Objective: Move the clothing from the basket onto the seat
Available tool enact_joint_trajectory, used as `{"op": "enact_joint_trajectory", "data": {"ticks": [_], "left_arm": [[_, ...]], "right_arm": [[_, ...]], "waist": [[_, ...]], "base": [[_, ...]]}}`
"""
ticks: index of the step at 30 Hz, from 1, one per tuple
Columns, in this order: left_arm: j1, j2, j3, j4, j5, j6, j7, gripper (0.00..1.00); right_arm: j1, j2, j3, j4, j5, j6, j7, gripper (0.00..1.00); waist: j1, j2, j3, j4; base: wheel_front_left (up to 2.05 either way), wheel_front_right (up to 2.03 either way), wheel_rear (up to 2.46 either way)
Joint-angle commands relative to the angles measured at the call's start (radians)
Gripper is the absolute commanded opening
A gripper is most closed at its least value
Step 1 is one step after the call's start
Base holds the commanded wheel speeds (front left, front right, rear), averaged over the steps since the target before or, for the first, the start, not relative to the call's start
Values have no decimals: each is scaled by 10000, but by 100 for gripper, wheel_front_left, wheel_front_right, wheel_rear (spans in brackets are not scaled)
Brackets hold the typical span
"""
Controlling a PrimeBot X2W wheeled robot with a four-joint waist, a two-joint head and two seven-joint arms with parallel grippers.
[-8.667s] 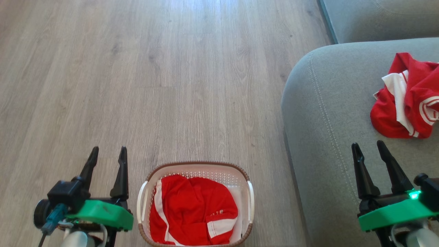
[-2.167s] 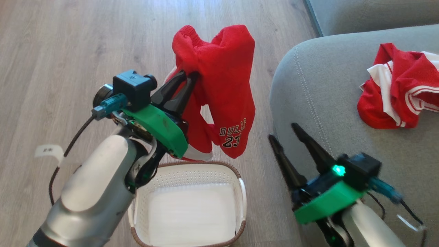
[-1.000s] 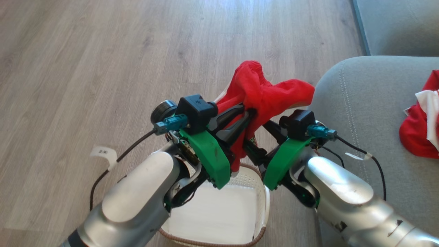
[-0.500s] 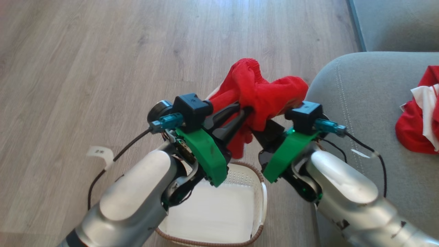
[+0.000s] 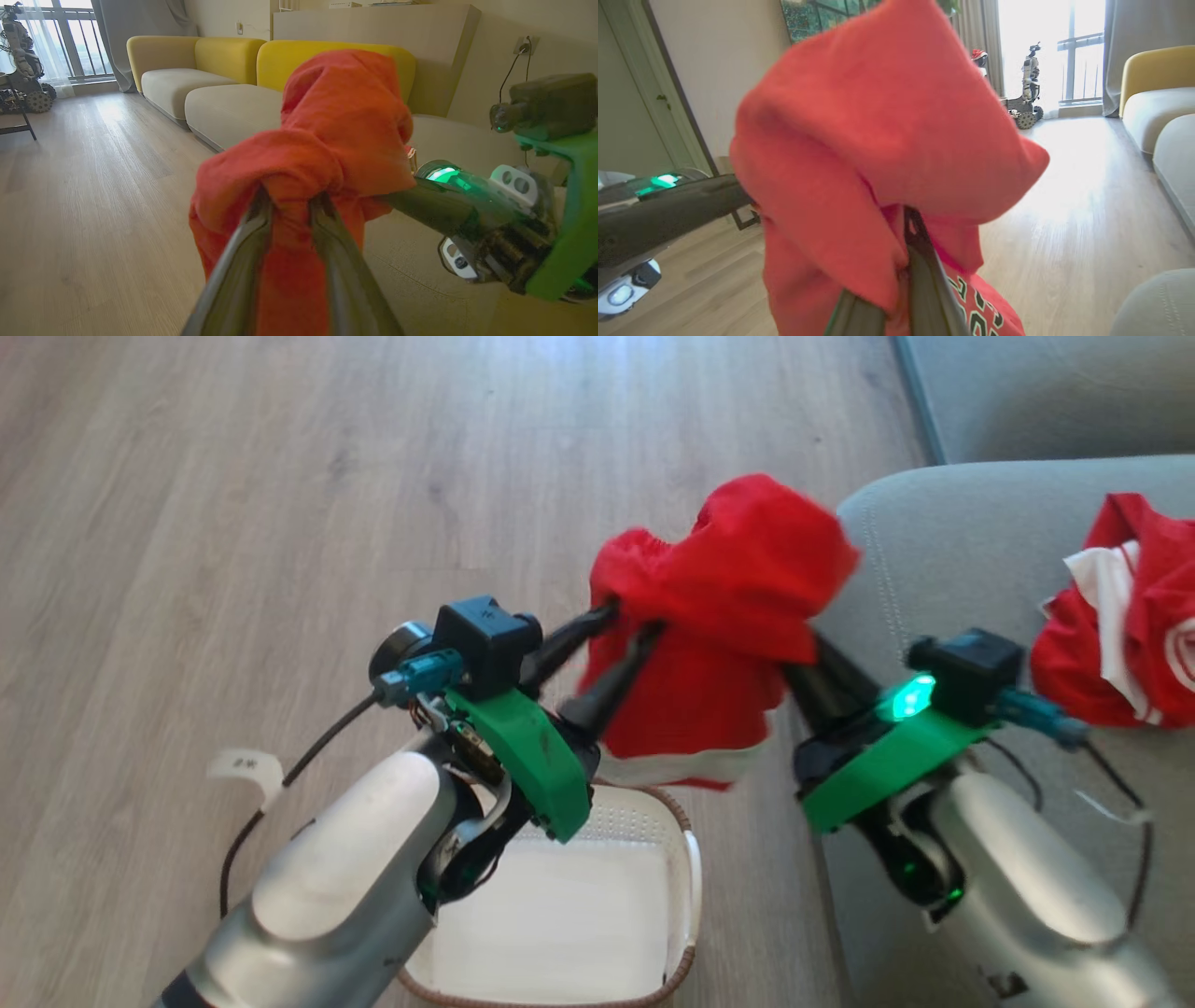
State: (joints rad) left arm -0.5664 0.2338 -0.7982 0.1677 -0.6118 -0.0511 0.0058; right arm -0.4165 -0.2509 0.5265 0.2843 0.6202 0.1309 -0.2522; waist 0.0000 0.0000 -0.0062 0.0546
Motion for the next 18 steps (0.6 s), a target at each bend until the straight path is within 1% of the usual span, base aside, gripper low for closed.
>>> {"op": "enact_joint_trajectory", "data": {"ticks": [1, 8, 18], "left_arm": [[-422, 183, 434, -318, -106, 88, -98, 100], [-327, 262, 323, -515, -87, 102, -97, 100], [-242, 444, 264, -670, -50, 103, -220, 100]], "right_arm": [[-41, -27, -187, -464, -61, -2, -95, 0], [476, -200, -1227, -1222, -354, -2, -95, 0], [1086, -413, -2103, -2293, -470, -2, -95, 0]], "waist": [[0, 0, 1, -153], [0, 0, 81, -855], [0, 0, 427, -2209]], "base": [[0, 0, 0], [0, 0, 0], [0, 0, 0]]}}
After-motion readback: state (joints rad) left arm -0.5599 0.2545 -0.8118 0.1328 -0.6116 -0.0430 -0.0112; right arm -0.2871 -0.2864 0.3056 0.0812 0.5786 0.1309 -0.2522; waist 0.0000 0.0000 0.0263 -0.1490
